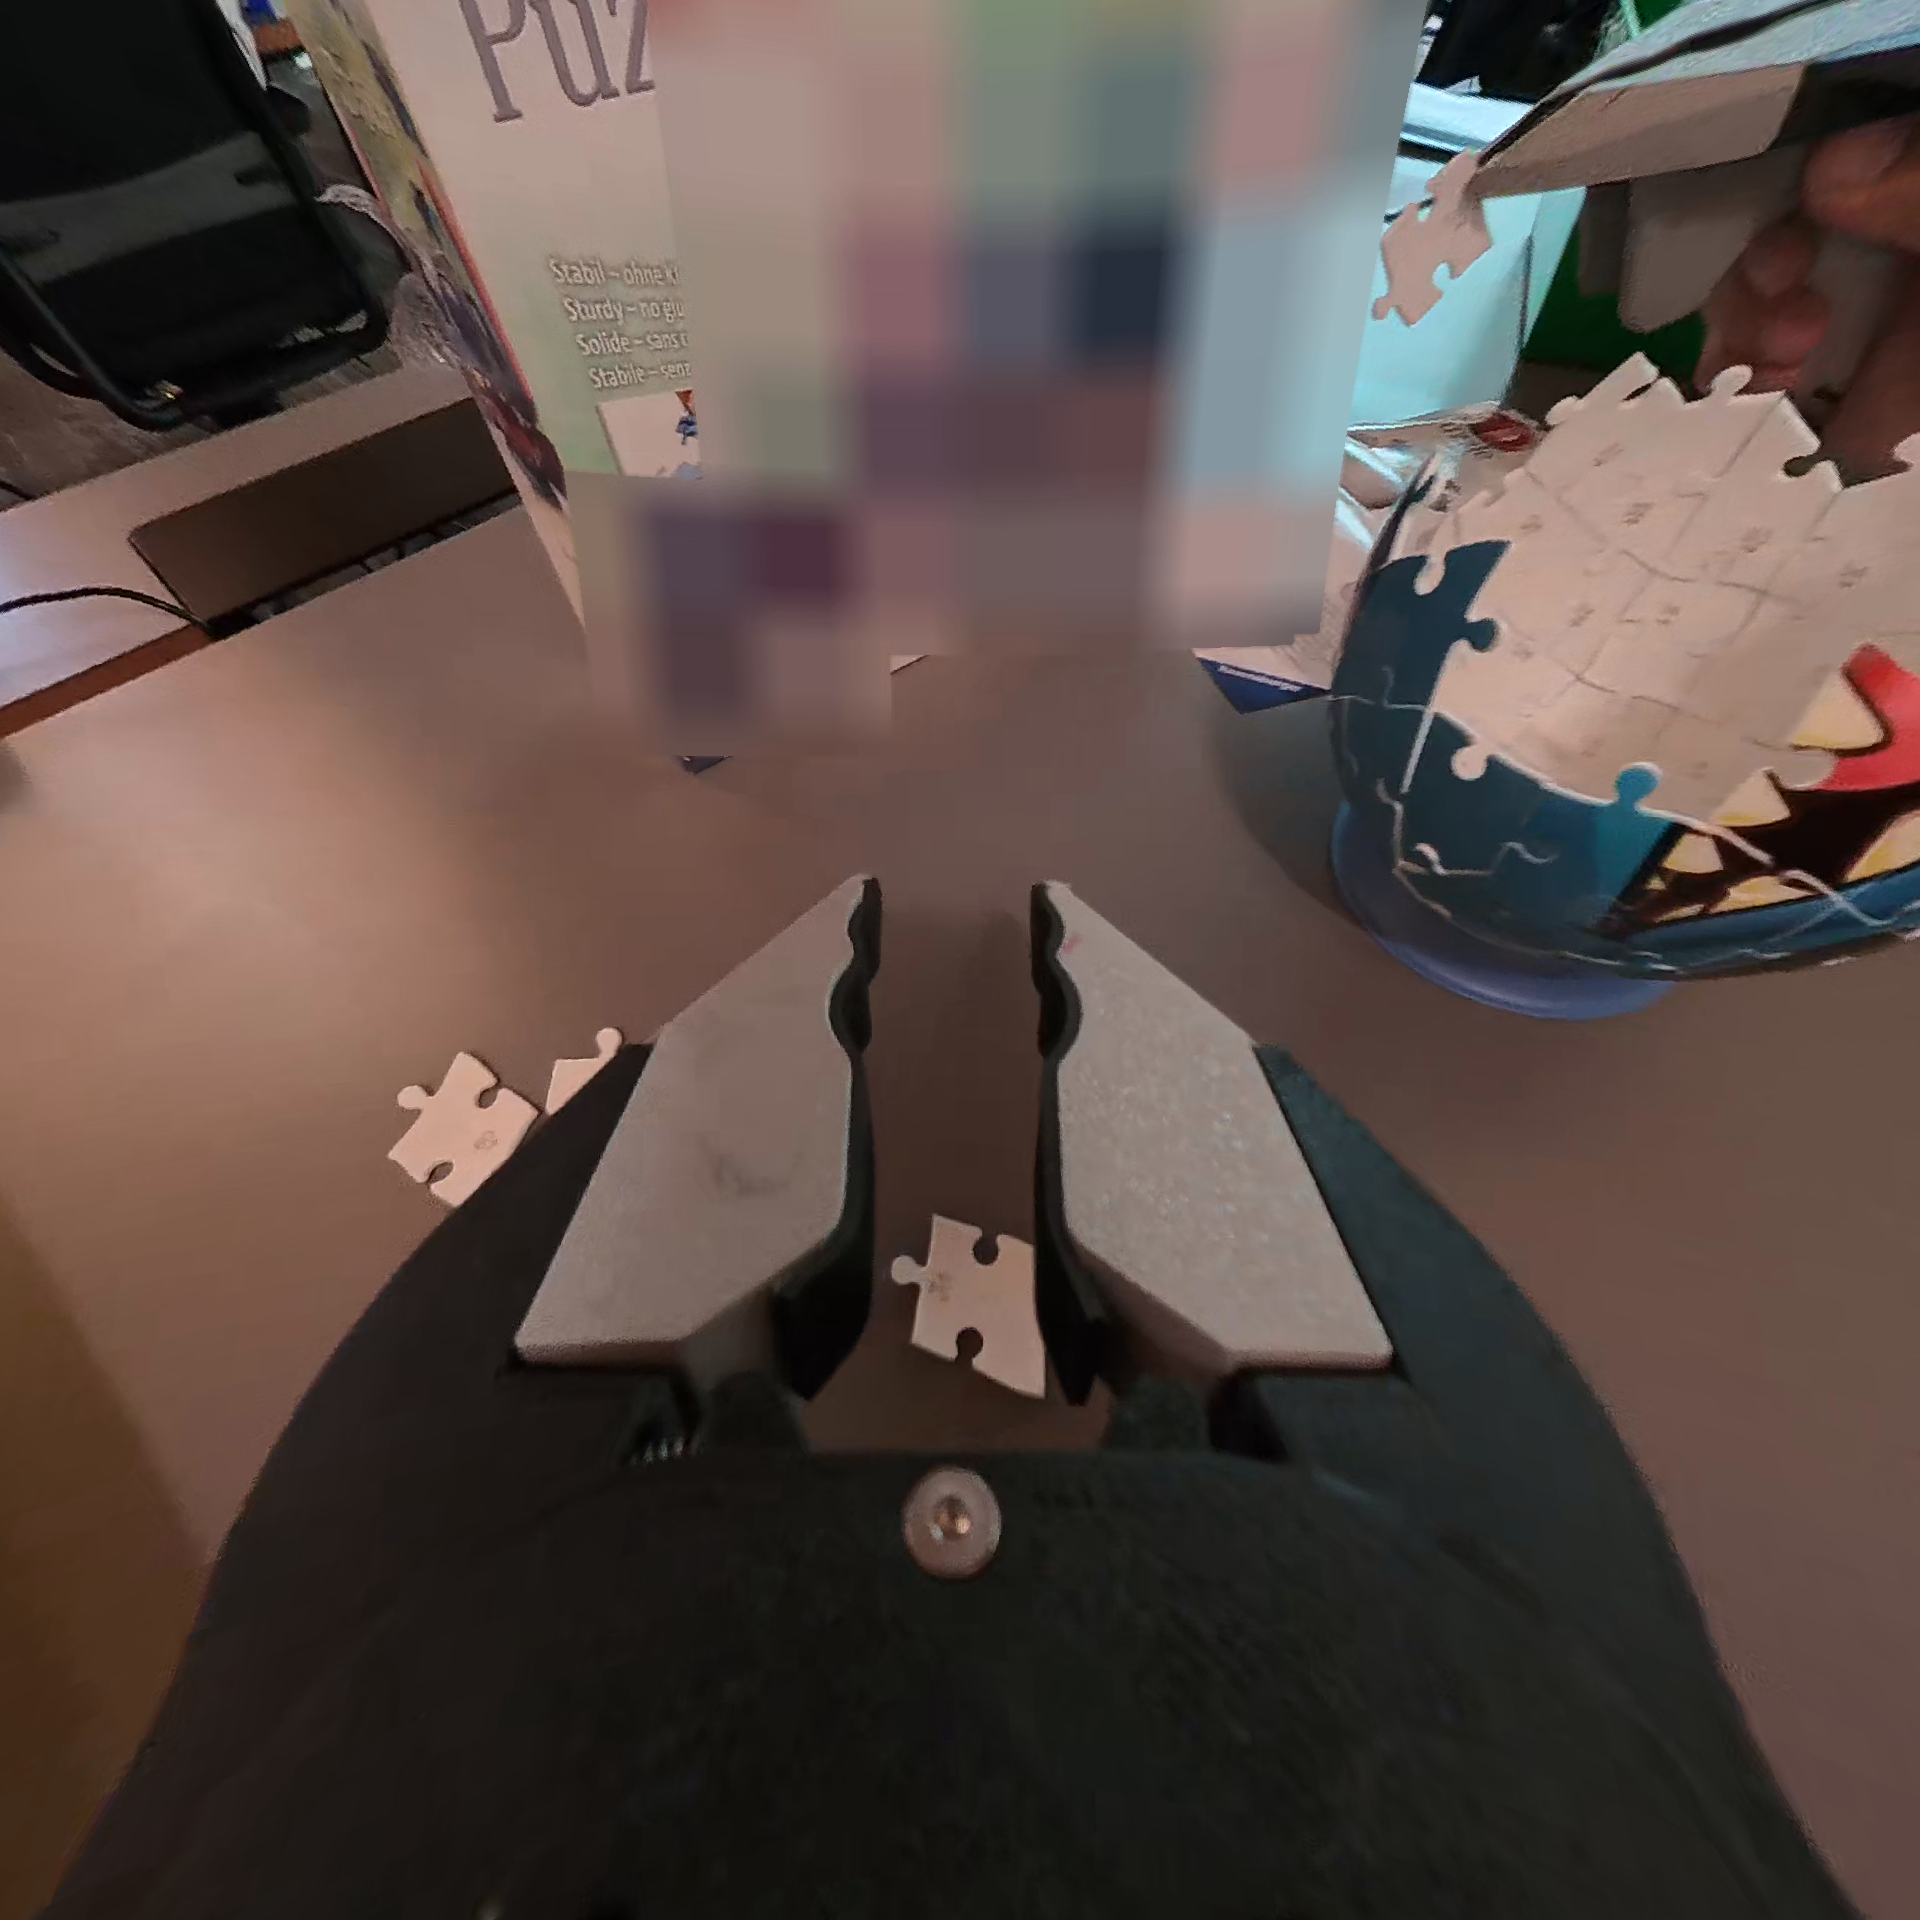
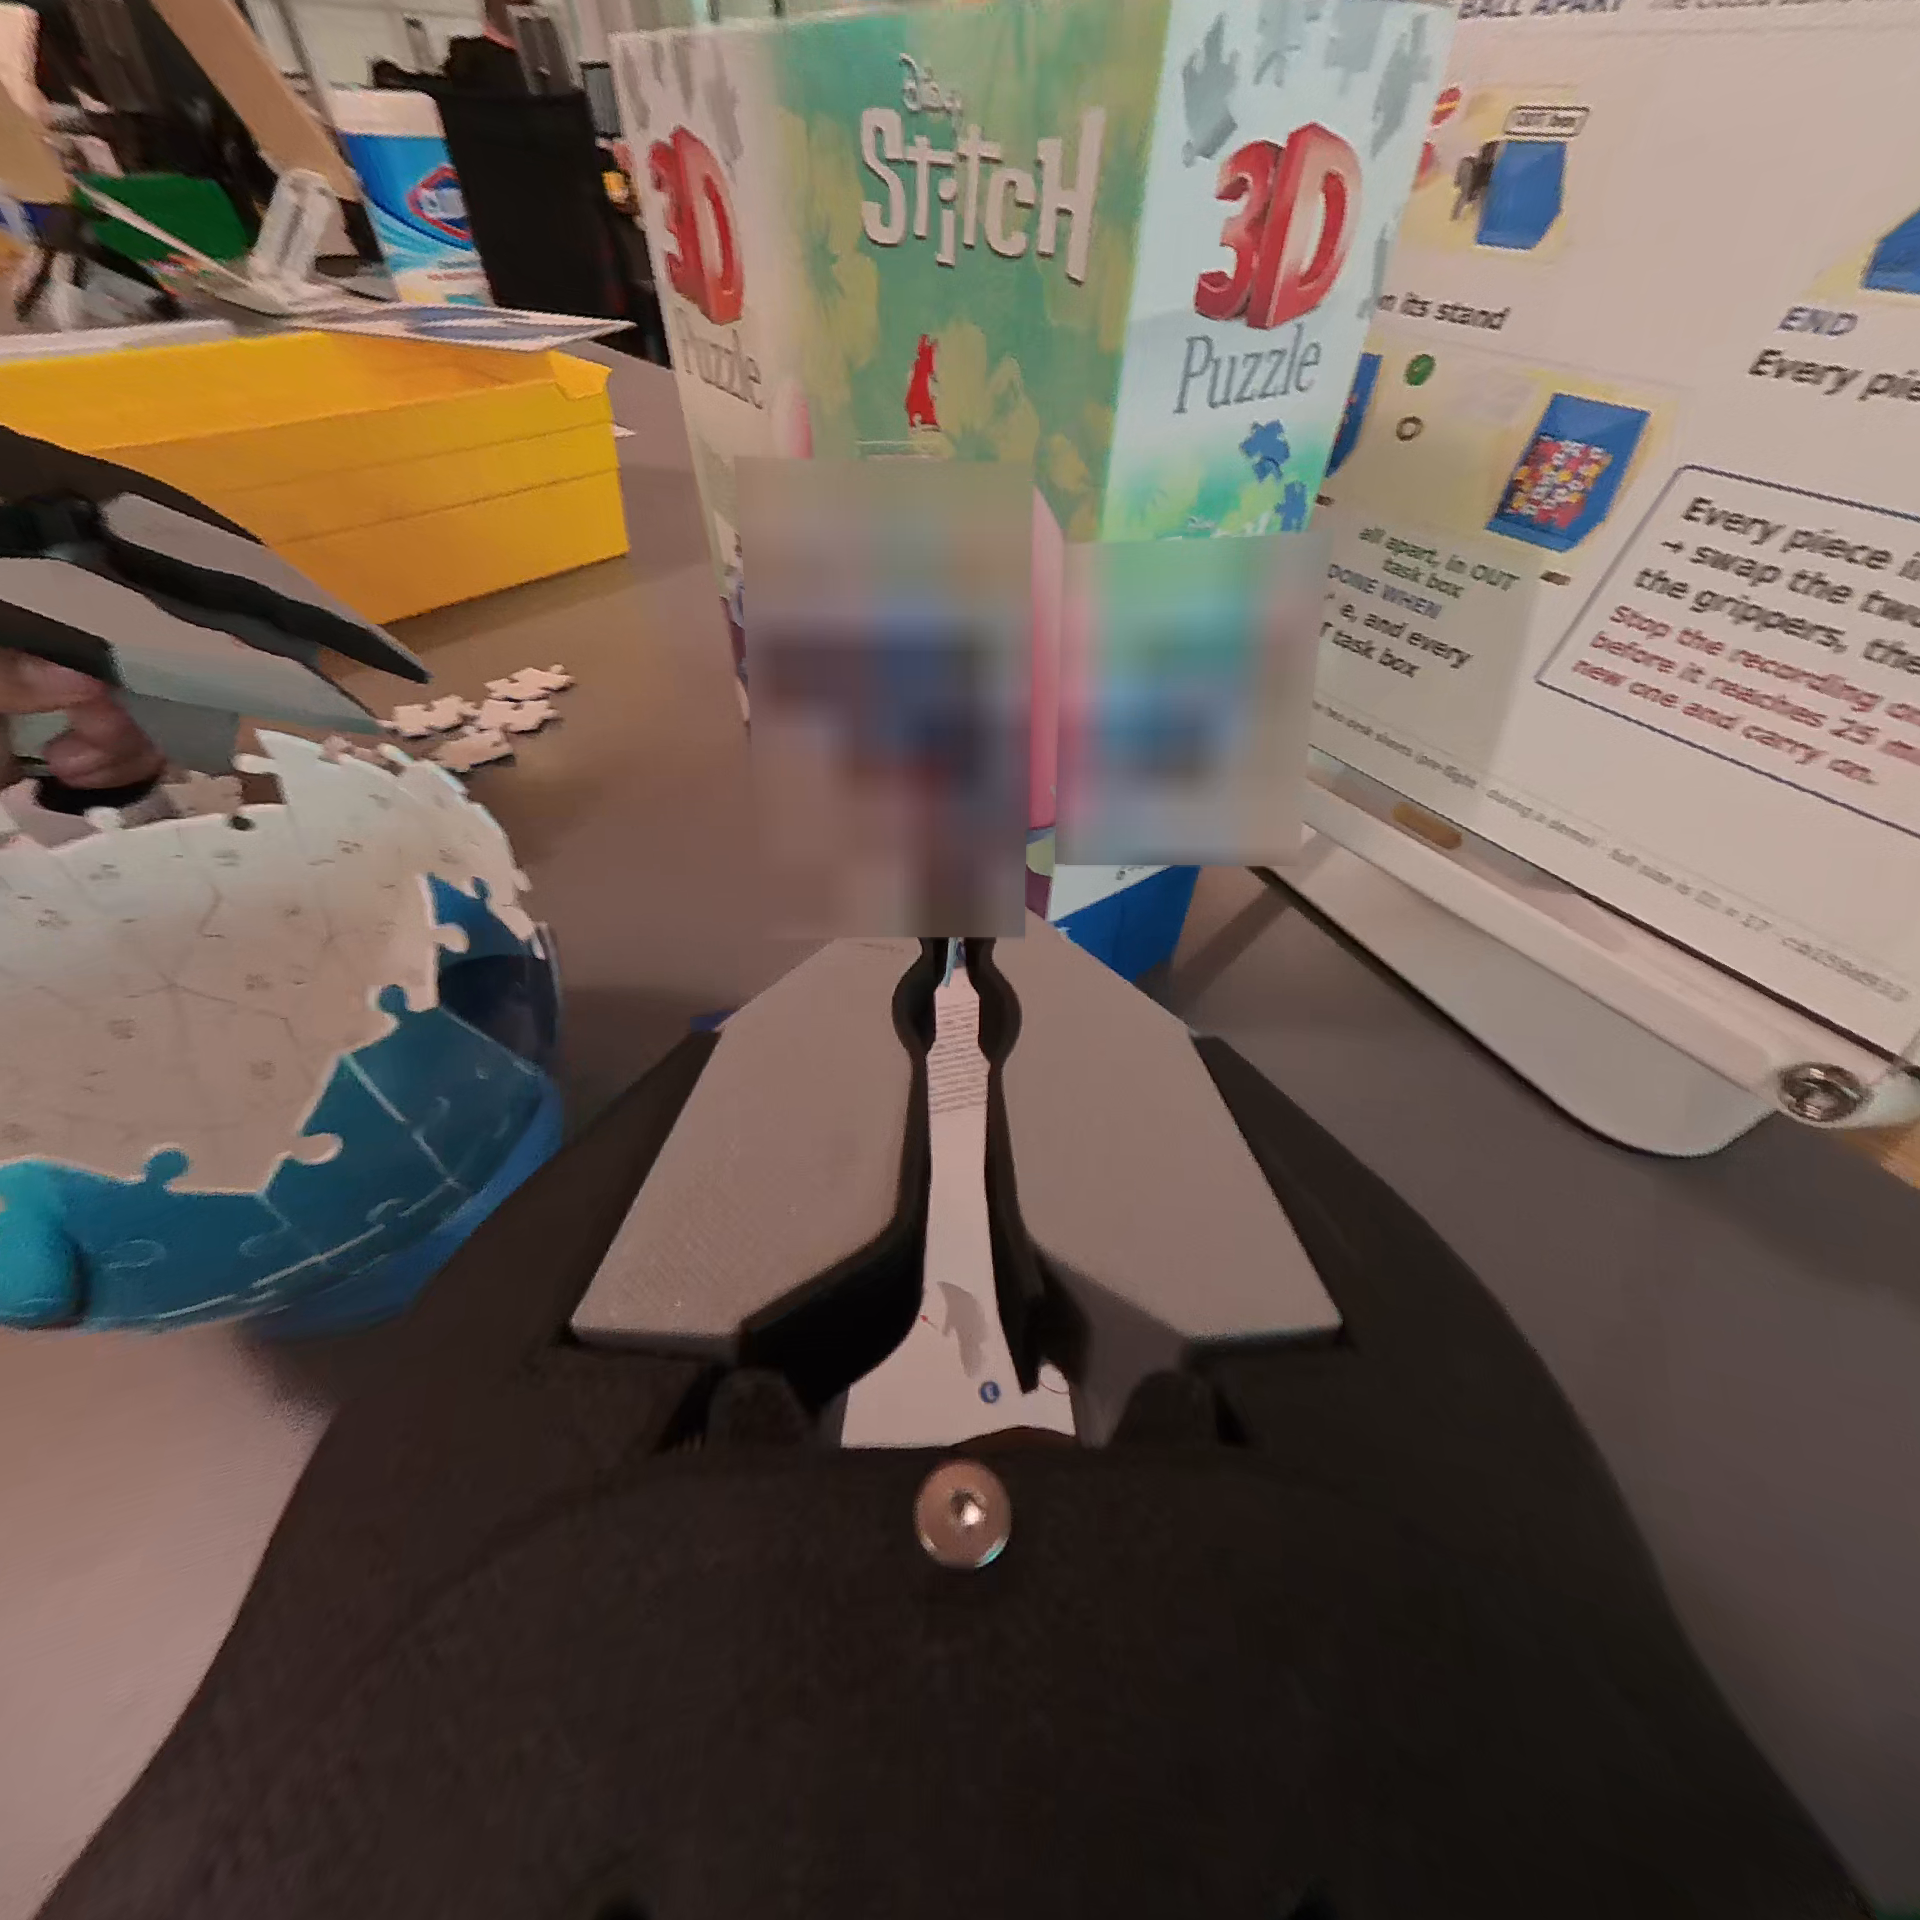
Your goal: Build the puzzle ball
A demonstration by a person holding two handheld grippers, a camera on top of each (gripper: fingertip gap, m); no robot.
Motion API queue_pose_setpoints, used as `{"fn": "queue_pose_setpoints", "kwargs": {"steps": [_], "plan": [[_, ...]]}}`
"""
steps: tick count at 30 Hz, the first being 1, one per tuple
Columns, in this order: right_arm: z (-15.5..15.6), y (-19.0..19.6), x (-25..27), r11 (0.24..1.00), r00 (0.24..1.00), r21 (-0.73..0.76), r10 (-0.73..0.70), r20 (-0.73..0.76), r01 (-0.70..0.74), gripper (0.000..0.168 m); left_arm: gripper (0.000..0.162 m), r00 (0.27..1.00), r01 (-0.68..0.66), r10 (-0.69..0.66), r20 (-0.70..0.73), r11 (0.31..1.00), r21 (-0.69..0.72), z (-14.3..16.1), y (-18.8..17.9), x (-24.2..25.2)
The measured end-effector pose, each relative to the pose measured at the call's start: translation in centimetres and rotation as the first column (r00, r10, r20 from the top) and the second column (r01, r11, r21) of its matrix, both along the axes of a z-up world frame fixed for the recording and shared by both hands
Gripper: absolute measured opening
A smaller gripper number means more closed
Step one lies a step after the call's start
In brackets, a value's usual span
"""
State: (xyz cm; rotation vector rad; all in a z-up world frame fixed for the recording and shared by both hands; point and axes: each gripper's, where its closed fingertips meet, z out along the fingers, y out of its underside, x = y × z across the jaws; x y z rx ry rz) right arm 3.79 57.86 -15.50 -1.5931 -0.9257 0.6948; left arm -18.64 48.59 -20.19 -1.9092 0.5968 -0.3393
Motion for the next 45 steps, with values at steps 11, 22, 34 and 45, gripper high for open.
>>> {"fn": "queue_pose_setpoints", "kwargs": {"steps": [11,22,34,45], "plan": [[-1.3,-0.4,0.7,0.998,0.997,0.028,-0.064,0.038,0.063,0.0,0.025,0.998,-0.007,0.007,-0.059,1.0,0.011,-0.5,0.1,0.1],[-2.0,-0.6,0.7,0.994,0.991,0.054,-0.101,0.089,0.097,0.0,0.025,0.994,-0.007,0.004,-0.105,0.999,-0.036,-1.5,0.2,0.6],[-3.6,-0.1,-0.2,0.987,0.981,-0.016,-0.154,0.115,0.157,0.0,0.025,0.993,-0.002,-0.005,-0.115,0.998,-0.06,-1.8,-0.1,0.8],[-5.3,-2.9,-3.2,0.998,0.983,-0.054,-0.032,0.182,0.043,0.0,0.025,0.986,0.018,-0.035,-0.164,0.994,-0.105,-3.3,-0.3,1.5]]}}
